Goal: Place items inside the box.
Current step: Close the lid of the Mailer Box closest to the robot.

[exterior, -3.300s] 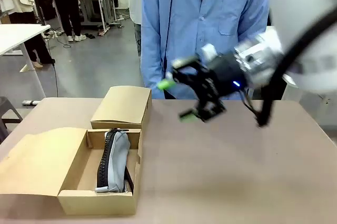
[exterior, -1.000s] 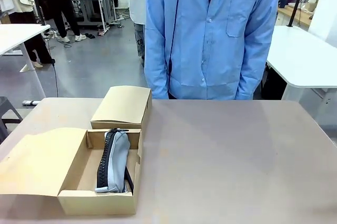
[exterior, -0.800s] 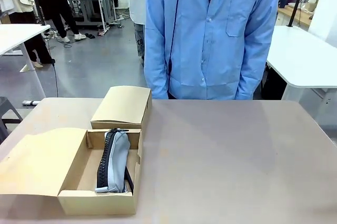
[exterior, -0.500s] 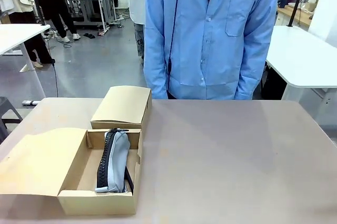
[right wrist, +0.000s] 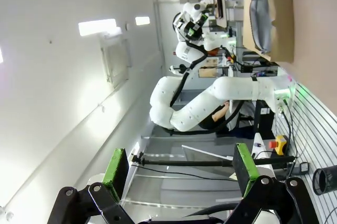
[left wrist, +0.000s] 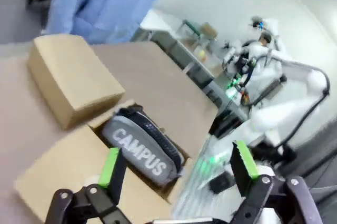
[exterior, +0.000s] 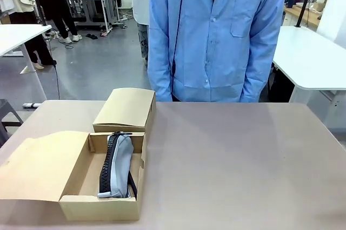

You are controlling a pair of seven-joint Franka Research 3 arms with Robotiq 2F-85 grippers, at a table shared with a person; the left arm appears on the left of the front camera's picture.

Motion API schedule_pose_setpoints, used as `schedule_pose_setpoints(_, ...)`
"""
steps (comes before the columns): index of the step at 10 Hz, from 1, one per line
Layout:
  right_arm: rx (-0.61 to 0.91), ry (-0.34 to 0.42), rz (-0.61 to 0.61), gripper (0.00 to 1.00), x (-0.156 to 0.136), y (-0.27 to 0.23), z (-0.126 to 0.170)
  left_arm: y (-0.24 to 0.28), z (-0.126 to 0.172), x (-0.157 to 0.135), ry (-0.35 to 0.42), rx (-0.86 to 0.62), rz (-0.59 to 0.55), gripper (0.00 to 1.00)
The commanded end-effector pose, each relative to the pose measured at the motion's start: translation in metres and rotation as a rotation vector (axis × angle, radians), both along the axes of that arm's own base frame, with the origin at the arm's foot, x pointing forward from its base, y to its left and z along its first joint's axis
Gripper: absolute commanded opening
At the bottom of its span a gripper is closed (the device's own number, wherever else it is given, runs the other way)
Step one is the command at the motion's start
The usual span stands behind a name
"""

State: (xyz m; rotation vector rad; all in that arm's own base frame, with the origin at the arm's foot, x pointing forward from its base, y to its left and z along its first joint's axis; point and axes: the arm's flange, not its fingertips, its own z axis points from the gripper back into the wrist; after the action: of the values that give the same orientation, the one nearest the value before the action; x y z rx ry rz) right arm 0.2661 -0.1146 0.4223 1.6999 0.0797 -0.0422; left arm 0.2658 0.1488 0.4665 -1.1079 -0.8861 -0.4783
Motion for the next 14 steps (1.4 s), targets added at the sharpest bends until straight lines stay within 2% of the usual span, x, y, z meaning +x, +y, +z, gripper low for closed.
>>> schedule_pose_setpoints(1, 0.015, 0.0, -0.006, 1.0, 0.0, -0.001, 0.003, -0.015, -0.041, -0.015, -0.48, 0.065, -0.031, 1.0)
schedule_pose_setpoints(2, 0.015, 0.0, -0.006, 1.0, 0.0, -0.001, 0.003, -0.011, -0.049, -0.014, -0.616, 0.097, -0.053, 1.0)
schedule_pose_setpoints(3, 0.015, 0.0, -0.006, 1.0, 0.0, -0.001, 0.003, -0.008, -0.062, -0.015, -0.67, 0.106, -0.081, 1.0)
schedule_pose_setpoints(4, 0.015, 0.0, -0.006, 1.0, 0.0, -0.001, 0.003, -0.008, -0.077, -0.012, -0.753, 0.204, -0.09, 1.0)
schedule_pose_setpoints(5, 0.015, 0.0, -0.006, 1.0, 0.0, -0.001, 0.003, 0.008, -0.019, 0.004, -0.454, 0.128, -0.075, 1.0)
schedule_pose_setpoints(8, 0.015, 0.0, -0.006, 1.0, 0.0, -0.001, 0.003, 0.008, -0.019, 0.004, -0.454, 0.128, -0.075, 1.0)
schedule_pose_setpoints(9, 0.015, 0.0, -0.006, 1.0, 0.0, -0.001, 0.003, 0.012, -0.033, 0.007, -0.499, 0.154, -0.084, 1.0)
schedule_pose_setpoints(10, 0.015, 0.0, -0.006, 1.0, 0.0, -0.001, 0.003, 0.018, -0.053, 0.019, -0.462, 0.285, -0.207, 1.0)
schedule_pose_setpoints(12, 0.015, 0.0, -0.006, 1.0, 0.0, -0.001, 0.003, 0.04, -0.077, 0.024, -0.485, 0.455, -0.22, 1.0)
schedule_pose_setpoints(14, 0.015, 0.0, -0.006, 1.0, 0.0, -0.001, 0.003, 0.066, -0.091, 0.033, -0.517, 0.534, -0.198, 1.0)
